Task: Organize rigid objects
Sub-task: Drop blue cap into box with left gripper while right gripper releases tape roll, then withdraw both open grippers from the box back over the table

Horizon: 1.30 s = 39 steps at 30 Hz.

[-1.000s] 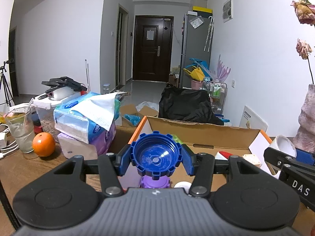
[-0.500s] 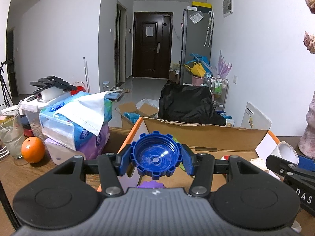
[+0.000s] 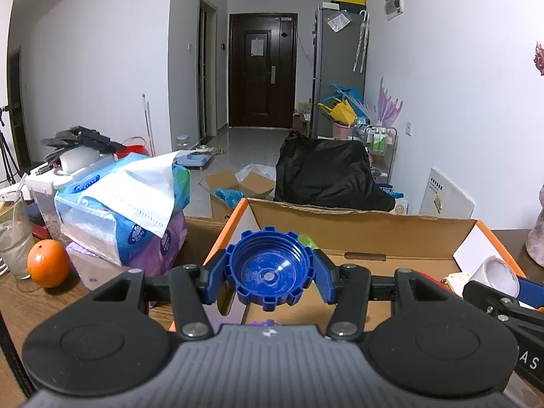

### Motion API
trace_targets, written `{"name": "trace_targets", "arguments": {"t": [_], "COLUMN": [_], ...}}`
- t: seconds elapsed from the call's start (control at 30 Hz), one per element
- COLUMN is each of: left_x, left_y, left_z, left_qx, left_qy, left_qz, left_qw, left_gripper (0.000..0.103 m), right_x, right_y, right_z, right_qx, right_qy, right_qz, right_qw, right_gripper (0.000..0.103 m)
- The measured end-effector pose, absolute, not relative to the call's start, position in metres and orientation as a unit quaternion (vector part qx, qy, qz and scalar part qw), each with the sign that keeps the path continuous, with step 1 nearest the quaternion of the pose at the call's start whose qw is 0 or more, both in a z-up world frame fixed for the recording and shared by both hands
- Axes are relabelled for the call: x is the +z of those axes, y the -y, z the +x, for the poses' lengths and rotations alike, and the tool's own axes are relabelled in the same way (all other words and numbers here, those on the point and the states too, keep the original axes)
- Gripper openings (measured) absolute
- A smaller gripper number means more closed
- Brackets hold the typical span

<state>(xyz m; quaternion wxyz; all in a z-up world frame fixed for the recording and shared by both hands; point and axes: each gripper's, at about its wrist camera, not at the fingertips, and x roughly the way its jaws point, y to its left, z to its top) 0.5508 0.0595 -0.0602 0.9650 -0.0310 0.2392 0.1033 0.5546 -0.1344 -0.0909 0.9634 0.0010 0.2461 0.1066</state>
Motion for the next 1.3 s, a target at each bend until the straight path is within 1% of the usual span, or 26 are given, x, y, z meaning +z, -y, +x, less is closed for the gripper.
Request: {"name": "trace_targets", "arguments": {"t": [0.27, 0.33, 0.37, 0.4, 0.43, 0.47, 0.5, 0.57, 0.6, 0.67, 1.3], "left_x": [-0.0613, -0.0611, -0.0615, -0.0619, -0.0623, -0.0622, -0.0617, -0.0606, -0.0608, -0.0611, -0.0574], "left_y": [-0.0569, -0.0571, -0.0577, -0.0579, -0.0581, -0.0576, -0.0574, -0.0577, -0.0584, -0.0603, -0.0609], "left_z": [0.5492, 0.5488, 0.5494, 0.5495, 0.5494, 0.5482, 0.5469, 0.5463, 0.5466, 0.5478, 0.5443], "left_qx": [0.092, 0.086, 0.083, 0.083, 0.086, 0.094, 0.103, 0.112, 0.113, 0.113, 0.121], "left_qy": [-0.241, -0.246, -0.248, -0.250, -0.250, -0.246, -0.241, -0.240, -0.241, -0.246, -0.245], "left_qz": [-0.023, -0.026, -0.027, -0.028, -0.029, -0.029, -0.027, -0.024, -0.027, -0.032, -0.036], "left_qw": [0.966, 0.965, 0.965, 0.964, 0.964, 0.964, 0.965, 0.964, 0.963, 0.962, 0.961], "left_gripper": [0.054, 0.056, 0.063, 0.071, 0.090, 0.102, 0.103, 0.103, 0.103, 0.103, 0.103], "right_x": [-0.0910, -0.0902, -0.0902, -0.0900, -0.0900, -0.0899, -0.0892, -0.0880, -0.0875, -0.0875, -0.0855], "right_y": [0.1354, 0.1349, 0.1359, 0.1362, 0.1372, 0.1382, 0.1397, 0.1417, 0.1425, 0.1425, 0.1392], "right_z": [0.5547, 0.5555, 0.5562, 0.5570, 0.5579, 0.5580, 0.5578, 0.5570, 0.5567, 0.5559, 0.5514], "right_qx": [0.112, 0.112, 0.110, 0.106, 0.100, 0.095, 0.090, 0.084, 0.083, 0.082, 0.078], "right_qy": [-0.250, -0.252, -0.254, -0.255, -0.258, -0.257, -0.253, -0.249, -0.248, -0.246, -0.242], "right_qz": [0.003, 0.004, 0.006, 0.008, 0.010, 0.013, 0.016, 0.020, 0.022, 0.023, 0.017], "right_qw": [0.962, 0.961, 0.961, 0.961, 0.961, 0.962, 0.963, 0.965, 0.965, 0.966, 0.967], "right_gripper": [0.042, 0.042, 0.043, 0.051, 0.059, 0.073, 0.084, 0.090, 0.095, 0.099, 0.102]}}
